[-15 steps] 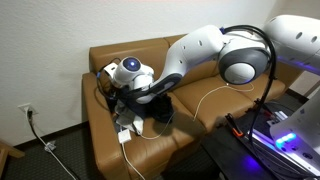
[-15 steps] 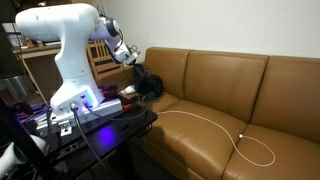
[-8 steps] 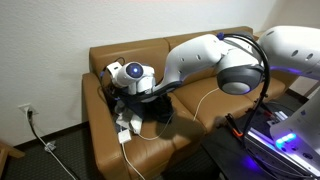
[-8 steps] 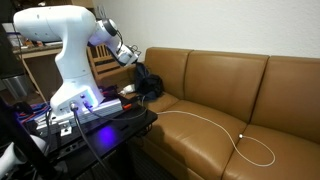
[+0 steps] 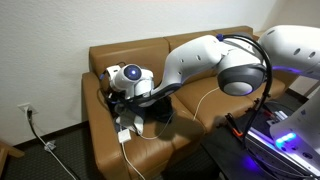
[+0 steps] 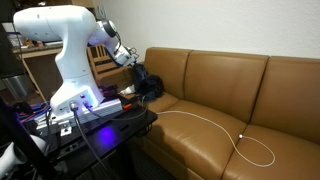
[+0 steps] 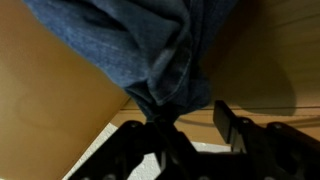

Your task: Move the pair of jeans to the left

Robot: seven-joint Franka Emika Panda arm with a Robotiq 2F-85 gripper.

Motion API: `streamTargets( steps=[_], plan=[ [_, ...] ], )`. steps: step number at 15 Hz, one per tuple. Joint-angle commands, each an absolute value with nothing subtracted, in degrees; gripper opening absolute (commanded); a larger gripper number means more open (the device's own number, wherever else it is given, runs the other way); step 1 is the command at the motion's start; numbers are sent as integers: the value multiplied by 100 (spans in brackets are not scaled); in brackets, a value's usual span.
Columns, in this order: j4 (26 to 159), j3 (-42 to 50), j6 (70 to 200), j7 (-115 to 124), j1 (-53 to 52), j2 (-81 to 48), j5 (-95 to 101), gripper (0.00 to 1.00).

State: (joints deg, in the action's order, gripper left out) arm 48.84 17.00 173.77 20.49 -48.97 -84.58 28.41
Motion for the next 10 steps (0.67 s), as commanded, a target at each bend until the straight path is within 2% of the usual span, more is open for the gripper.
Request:
streamTargets(
  steps=[1, 4, 10],
  plan=[
    [5119, 1756, 16723, 2315, -5060, -8239, 2716, 79],
    [5244, 1543, 15970, 2292, -5087, -8072, 2626, 99],
    [5198, 521, 16097, 1628, -4706, -8046, 2323, 100]
  ],
)
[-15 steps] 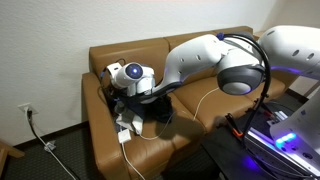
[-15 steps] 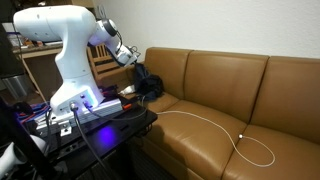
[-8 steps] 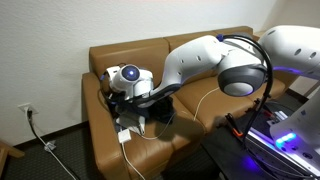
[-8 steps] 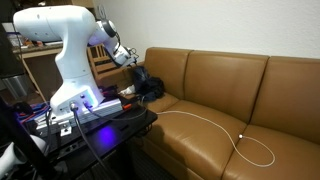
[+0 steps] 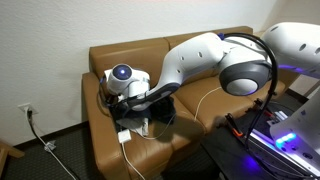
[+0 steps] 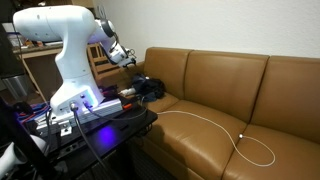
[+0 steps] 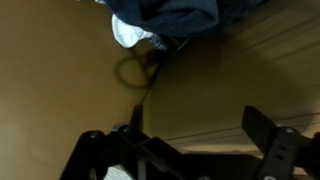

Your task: Move the pair of jeans to the left

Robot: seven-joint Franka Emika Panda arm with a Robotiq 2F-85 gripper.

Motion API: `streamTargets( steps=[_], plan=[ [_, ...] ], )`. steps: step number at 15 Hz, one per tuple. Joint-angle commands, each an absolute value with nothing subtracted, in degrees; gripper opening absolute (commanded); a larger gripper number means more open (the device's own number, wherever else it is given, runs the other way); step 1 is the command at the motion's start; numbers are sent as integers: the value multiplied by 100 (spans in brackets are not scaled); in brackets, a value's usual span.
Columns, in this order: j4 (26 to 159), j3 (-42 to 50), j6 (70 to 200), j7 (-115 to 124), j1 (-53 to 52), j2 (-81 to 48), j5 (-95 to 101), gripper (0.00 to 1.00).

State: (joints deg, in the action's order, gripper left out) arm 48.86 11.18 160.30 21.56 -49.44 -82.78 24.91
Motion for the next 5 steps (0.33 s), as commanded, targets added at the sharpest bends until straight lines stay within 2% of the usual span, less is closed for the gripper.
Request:
streamTargets(
  steps=[1, 5],
  plan=[
    [5188, 365, 16043, 1521, -4647, -8046, 2269, 100],
    [4876, 525, 16094, 1723, -4658, -8270, 2360, 100]
  ],
)
